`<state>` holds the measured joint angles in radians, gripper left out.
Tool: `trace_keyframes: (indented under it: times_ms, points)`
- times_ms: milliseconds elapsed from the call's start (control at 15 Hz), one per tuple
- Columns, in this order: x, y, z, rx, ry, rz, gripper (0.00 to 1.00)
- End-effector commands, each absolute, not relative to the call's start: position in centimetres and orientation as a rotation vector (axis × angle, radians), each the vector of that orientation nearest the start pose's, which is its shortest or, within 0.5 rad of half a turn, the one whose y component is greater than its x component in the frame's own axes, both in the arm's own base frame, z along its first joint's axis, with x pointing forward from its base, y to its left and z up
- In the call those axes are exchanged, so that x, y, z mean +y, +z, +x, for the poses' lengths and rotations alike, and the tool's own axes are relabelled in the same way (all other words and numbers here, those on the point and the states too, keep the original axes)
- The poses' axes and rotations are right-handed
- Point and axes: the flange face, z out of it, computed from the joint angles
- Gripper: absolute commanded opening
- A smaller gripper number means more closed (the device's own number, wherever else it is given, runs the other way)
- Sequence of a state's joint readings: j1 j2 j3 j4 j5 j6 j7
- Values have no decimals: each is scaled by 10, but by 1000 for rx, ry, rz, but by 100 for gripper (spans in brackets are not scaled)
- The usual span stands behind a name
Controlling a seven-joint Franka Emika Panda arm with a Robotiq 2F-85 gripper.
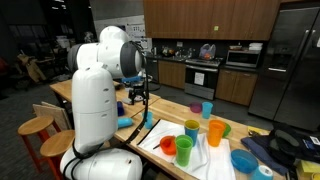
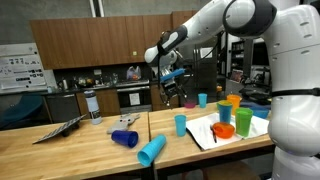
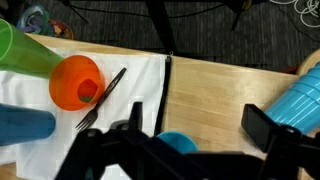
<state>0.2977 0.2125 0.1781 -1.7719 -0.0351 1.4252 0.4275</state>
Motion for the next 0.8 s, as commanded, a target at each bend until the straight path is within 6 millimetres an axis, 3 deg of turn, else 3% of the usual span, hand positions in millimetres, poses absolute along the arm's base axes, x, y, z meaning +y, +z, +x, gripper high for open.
trace_keyframes:
  times_ms: [0, 200, 333, 733]
  points:
    - [240, 410, 495, -86, 847, -3270, 100]
    - [239, 401, 497, -84, 907, -3275, 100]
    - [257, 385, 503, -114, 995, -3299, 100]
    - [318, 319, 493, -152, 1359, -3431, 100]
